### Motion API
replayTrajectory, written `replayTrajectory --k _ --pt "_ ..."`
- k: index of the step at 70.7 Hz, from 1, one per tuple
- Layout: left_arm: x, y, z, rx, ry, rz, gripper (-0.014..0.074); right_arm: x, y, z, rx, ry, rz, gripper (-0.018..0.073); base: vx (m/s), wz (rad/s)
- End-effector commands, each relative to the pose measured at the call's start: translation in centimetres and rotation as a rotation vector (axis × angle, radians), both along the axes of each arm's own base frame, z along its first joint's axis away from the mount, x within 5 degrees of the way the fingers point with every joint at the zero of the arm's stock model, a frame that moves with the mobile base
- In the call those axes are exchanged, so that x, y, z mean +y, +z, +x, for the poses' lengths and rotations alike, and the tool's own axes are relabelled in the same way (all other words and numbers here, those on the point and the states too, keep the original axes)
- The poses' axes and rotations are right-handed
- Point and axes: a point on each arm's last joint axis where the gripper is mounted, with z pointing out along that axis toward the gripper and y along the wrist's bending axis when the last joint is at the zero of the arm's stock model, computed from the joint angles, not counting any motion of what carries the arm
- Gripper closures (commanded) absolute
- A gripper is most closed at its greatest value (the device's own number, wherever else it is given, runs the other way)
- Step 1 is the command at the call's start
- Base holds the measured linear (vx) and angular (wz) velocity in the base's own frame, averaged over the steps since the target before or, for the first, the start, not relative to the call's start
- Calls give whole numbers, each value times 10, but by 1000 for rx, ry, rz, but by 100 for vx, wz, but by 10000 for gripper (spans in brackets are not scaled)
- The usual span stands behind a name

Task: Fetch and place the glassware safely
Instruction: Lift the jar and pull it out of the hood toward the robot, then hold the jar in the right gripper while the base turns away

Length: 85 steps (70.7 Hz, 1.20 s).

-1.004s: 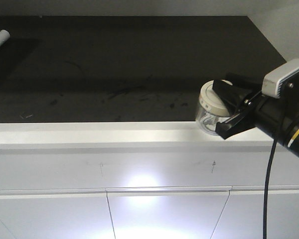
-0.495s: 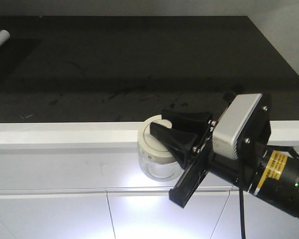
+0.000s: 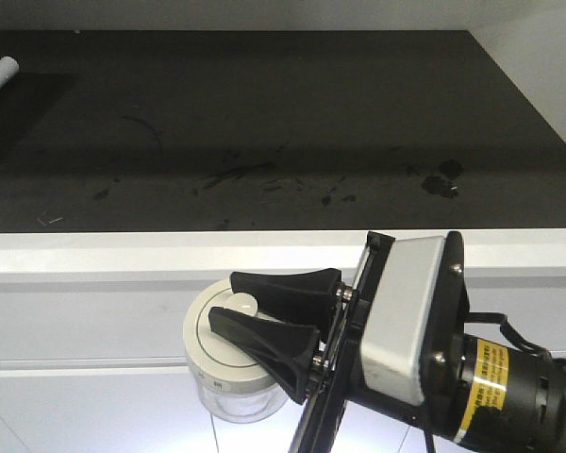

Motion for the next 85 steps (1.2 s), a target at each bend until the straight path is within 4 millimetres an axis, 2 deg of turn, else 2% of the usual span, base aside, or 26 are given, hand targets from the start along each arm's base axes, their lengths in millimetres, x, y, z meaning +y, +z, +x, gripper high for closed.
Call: replayTrajectory --k 1,8,17,36,85 --pt "-1 16 1 -98 -6 -18 603 -5 16 -6 -33 18 171 561 0 0" --pt "-1 16 1 -98 -6 -18 603 -11 2 -6 -72 -31 136 561 0 0" --pt "-1 16 1 -98 -6 -18 603 -15 -6 -3 -65 -86 122 560 0 0" --pt "-1 16 1 -98 -6 -18 603 -15 -3 -1 -59 -95 183 560 0 0" --pt "-1 16 1 -98 -6 -18 603 -15 -3 -1 -58 -96 180 560 0 0"
